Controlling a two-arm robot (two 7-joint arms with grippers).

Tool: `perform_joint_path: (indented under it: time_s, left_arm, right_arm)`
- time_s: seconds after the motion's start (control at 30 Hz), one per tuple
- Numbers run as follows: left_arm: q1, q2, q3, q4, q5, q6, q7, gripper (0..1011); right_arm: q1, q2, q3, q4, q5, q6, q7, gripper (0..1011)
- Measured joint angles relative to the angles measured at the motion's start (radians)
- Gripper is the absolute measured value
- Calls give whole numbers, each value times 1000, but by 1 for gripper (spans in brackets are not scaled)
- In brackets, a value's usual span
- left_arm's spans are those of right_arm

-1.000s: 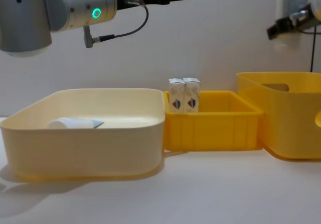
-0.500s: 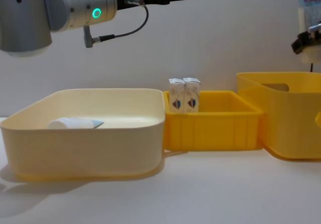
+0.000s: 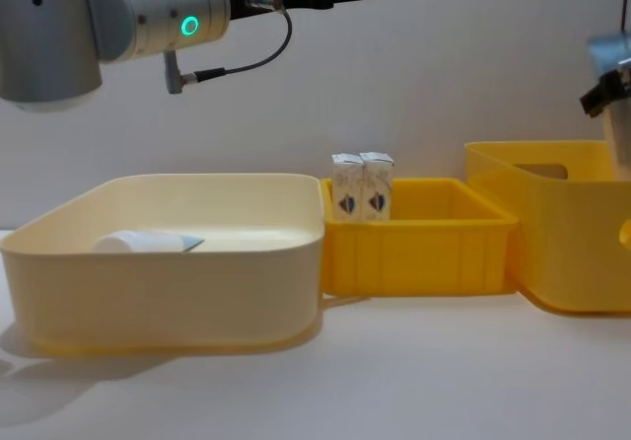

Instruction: Bimanual collaborative sorting of washing and personal care products

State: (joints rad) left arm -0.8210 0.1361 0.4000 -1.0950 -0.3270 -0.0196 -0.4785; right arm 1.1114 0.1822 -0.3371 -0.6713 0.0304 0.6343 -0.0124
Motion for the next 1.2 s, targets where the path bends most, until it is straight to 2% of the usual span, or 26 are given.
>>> perform_joint_path:
  time_s: [0.13, 0.8, 1.0, 1.2]
  left_arm:
    - [0, 0, 0, 0, 0, 0, 0, 999]
    - [0, 0, 0, 0, 0, 0, 0, 1000]
    - [0, 0, 0, 0, 0, 0, 0, 1000]
    - [0, 0, 0, 0, 0, 0, 0, 1000]
  right_arm:
    - [2, 0, 0, 5, -2, 3, -3, 1001]
    - [9, -1, -1, 17, -7, 7, -8, 1001]
    - [23, 6, -20, 26, -14, 21, 43, 1001]
    - [47, 21, -58, 41, -25, 46, 140, 1001]
